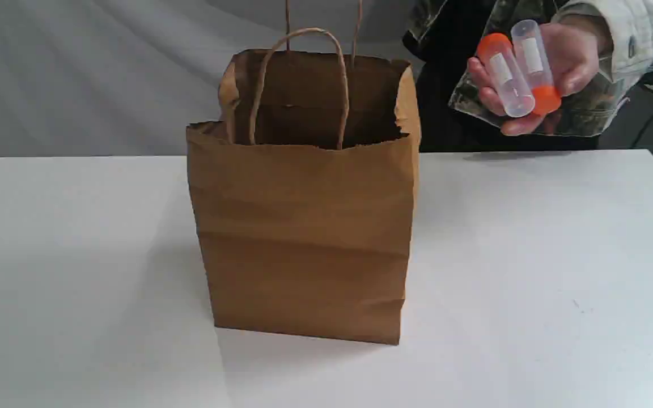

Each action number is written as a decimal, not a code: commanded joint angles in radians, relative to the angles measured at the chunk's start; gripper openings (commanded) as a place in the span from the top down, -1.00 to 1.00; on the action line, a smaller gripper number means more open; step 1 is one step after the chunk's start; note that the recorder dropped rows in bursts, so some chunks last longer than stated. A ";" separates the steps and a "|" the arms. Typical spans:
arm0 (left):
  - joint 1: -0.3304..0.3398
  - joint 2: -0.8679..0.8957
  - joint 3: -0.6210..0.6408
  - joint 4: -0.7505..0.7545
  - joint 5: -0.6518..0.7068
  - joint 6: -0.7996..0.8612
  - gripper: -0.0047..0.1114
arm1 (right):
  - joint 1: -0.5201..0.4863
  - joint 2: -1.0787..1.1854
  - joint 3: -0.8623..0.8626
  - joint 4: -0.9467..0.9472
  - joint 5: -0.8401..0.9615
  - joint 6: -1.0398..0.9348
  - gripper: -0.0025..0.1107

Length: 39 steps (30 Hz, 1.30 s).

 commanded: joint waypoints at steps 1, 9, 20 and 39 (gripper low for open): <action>0.002 -0.003 0.004 0.000 -0.010 0.004 0.92 | 0.004 0.078 -0.101 -0.038 -0.011 0.000 0.36; 0.002 -0.003 0.004 0.000 -0.010 0.007 0.92 | 0.004 0.405 -0.271 -0.173 -0.116 0.022 0.19; 0.002 -0.003 0.004 0.000 -0.010 0.005 0.92 | 0.004 0.918 -0.505 -0.452 -0.424 0.184 0.08; 0.002 -0.003 0.004 0.000 -0.010 0.003 0.92 | 0.097 1.210 -0.783 -0.214 -0.108 -0.969 0.78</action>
